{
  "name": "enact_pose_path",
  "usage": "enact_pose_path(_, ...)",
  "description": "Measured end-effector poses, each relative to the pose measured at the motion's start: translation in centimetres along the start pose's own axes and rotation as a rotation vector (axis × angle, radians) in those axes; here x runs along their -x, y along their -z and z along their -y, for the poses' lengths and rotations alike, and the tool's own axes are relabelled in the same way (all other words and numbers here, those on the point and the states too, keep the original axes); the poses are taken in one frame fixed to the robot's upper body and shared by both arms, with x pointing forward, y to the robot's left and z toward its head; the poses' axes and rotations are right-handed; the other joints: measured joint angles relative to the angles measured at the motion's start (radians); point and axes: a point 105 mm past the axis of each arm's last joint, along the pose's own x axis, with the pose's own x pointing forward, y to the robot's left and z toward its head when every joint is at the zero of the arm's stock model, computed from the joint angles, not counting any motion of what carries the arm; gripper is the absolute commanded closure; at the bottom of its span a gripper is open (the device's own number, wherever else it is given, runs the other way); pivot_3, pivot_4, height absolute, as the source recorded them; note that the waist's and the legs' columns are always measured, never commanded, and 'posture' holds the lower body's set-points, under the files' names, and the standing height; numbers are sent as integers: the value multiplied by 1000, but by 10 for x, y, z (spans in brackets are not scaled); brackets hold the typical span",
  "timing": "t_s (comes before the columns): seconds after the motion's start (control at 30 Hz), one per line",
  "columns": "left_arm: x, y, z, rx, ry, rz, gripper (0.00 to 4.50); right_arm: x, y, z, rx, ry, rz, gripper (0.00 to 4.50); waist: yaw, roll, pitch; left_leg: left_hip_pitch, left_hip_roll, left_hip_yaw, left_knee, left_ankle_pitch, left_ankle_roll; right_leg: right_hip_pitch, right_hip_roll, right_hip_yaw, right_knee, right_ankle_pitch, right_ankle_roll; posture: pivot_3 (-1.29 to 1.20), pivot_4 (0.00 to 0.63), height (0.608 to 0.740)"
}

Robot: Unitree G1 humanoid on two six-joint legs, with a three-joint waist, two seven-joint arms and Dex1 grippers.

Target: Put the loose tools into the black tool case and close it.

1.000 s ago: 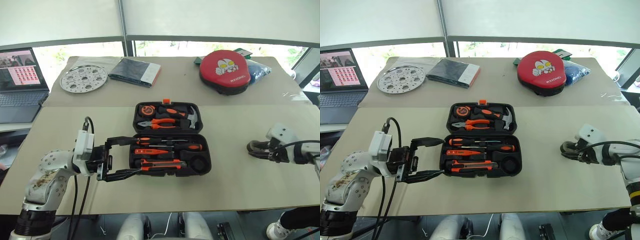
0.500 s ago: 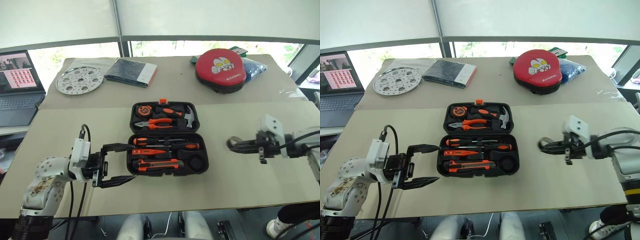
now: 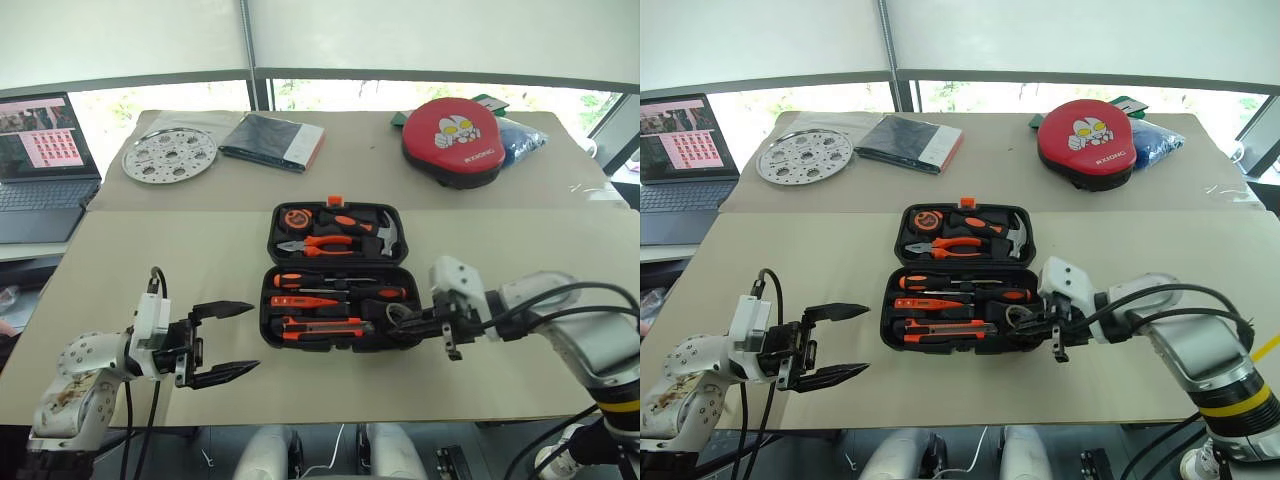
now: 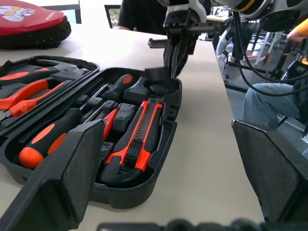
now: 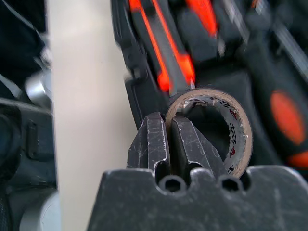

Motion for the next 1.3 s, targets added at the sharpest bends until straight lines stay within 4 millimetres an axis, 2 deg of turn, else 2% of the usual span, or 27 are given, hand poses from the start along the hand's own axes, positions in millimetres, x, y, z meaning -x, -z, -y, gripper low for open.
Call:
enact_pose_path(0.03,0,0,0,-1,-2,-3,0,1,1,1,2,11,-12,4467,0,0,0,0,0,0,0,0,0,0,0,0,0,0,0,0,150,740)
enact_pose_path(0.1,0,1,0,-1,-6,-11,0,2,3,3,0,26,-29,3728,0,0,0,0,0,0,0,0,0,0,0,0,0,0,0,0,150,740)
enact_pose_path(0.23,2,1,-3,-7,-33,-17,0,6,1,7,16,37,-62,2530,2,-1,0,0,0,0,0,0,0,1,1,-1,-1,0,0,0,150,740)
enact_pose_path(0.27,2,1,-4,-8,-41,-18,0,6,0,7,19,37,-59,2023,2,-1,0,0,0,0,0,0,0,1,1,-1,-1,0,0,0,150,740)
enact_pose_path(0.3,2,0,-6,-12,-54,-20,0,6,-2,7,26,35,-56,1804,1,-1,0,0,0,0,0,0,0,1,1,-1,-1,0,0,0,150,740)
enact_pose_path(0.33,2,0,-8,-17,-65,-29,0,6,-4,7,33,28,-52,1373,1,-1,0,0,0,0,0,0,0,1,1,-1,0,0,0,0,150,740)
enact_pose_path(0.43,4,2,-14,-28,-106,-70,0,9,-13,-6,39,-85,-7,480,1,-1,0,1,0,0,0,0,0,1,1,-1,0,0,0,0,150,740)
enact_pose_path(0.5,6,3,-20,-22,-144,-110,0,21,-27,-15,32,-175,75,480,2,-1,0,1,0,-1,0,0,0,1,1,-1,0,1,-1,0,150,740)
enact_pose_path(0.57,8,2,-30,-10,-193,-144,0,42,-42,-14,41,-187,140,480,3,-2,0,1,0,-2,0,0,1,2,1,-1,0,1,-1,0,150,740)
enact_pose_path(0.63,8,-2,-42,5,-245,-144,510,59,-49,-1,34,-128,203,417,3,-3,0,2,0,-2,0,0,1,4,1,-1,-1,1,-1,0,150,740)
enact_pose_path(0.7,10,-4,-60,18,-323,-151,1093,68,-51,18,8,-46,294,920,2,-5,0,3,0,-2,0,0,1,5,1,-1,0,1,-1,0,150,740)
enact_pose_path(0.73,12,-4,-74,23,-390,-155,1524,71,-48,35,7,35,345,1164,3,-6,0,4,0,-2,0,0,0,6,2,-1,0,2,-1,0,150,740)
enact_pose_path(0.8,10,-5,-96,24,-482,-155,2268,71,-31,61,8,170,345,1822,4,-6,0,4,-1,-1,0,1,0,6,2,-1,0,2,0,0,150,740)
enact_pose_path(0.9,2,3,-116,45,-562,-186,3347,60,2,93,63,363,251,2853,0,-6,0,3,-1,1,0,2,0,6,3,0,0,2,1,0,150,740)
enact_pose_path(1.0,-20,13,-127,66,-564,-220,4500,42,11,114,111,460,237,3981,-8,-6,1,2,-1,2,-1,3,-2,5,5,0,0,2,2,0,150,740)
enact_pose_path(1.07,-33,19,-129,72,-550,-241,4500,35,14,120,143,483,217,4456,-14,-6,1,2,0,2,-2,4,-2,5,6,-1,0,2,2,0,150,740)
enact_pose_path(1.2,-39,30,-130,91,-542,-286,4500,20,19,119,172,451,201,4456,-21,-6,1,2,0,2,-3,4,-4,5,7,-1,-1,1,3,0,150,740)
enact_pose_path(1.3,-53,38,-121,124,-471,-296,4500,8,19,112,168,391,200,4456,-15,-6,1,2,0,1,-2,4,-4,7,6,-2,-1,1,4,0,150,740)
